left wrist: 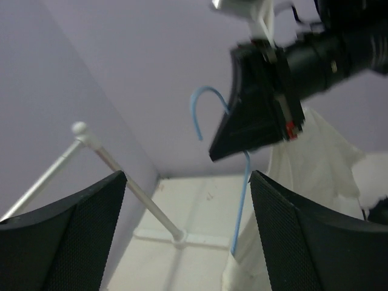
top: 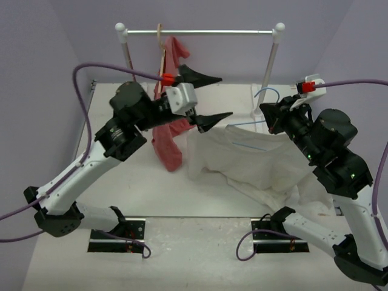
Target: Place the t-shirt on the hanger
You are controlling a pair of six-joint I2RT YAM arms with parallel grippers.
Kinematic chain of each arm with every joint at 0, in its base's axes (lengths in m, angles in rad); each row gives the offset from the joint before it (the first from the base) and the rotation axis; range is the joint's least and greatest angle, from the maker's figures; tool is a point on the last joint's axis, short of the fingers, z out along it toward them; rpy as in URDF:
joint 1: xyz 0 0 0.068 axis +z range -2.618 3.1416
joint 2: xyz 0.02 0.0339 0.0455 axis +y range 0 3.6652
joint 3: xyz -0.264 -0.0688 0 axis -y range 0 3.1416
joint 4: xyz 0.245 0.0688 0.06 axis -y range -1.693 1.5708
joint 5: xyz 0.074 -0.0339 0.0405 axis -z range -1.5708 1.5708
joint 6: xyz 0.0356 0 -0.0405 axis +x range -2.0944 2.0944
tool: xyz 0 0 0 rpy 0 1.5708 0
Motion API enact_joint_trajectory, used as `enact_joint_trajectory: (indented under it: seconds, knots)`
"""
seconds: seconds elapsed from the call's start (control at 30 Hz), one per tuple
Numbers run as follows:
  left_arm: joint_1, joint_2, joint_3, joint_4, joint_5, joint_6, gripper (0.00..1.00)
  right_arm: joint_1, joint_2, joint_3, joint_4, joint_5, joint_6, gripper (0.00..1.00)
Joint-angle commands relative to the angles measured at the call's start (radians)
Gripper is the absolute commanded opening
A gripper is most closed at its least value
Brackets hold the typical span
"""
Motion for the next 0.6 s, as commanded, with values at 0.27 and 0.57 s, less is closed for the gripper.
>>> enact_joint_trajectory:
  seconds: [0.27,0.57]
  knots:
    - [-0.087,0.270,0.171,-0.412,0.253,0.226,0.43,0.000,-0.050,0.004,0.040,-0.109,0.024,0.00]
    - [-0.090,0.338,0.199,-0.396,0.219,0.175,0.00,0.000,-0.079,-0.083,0.097,-0.132,0.021,0.00]
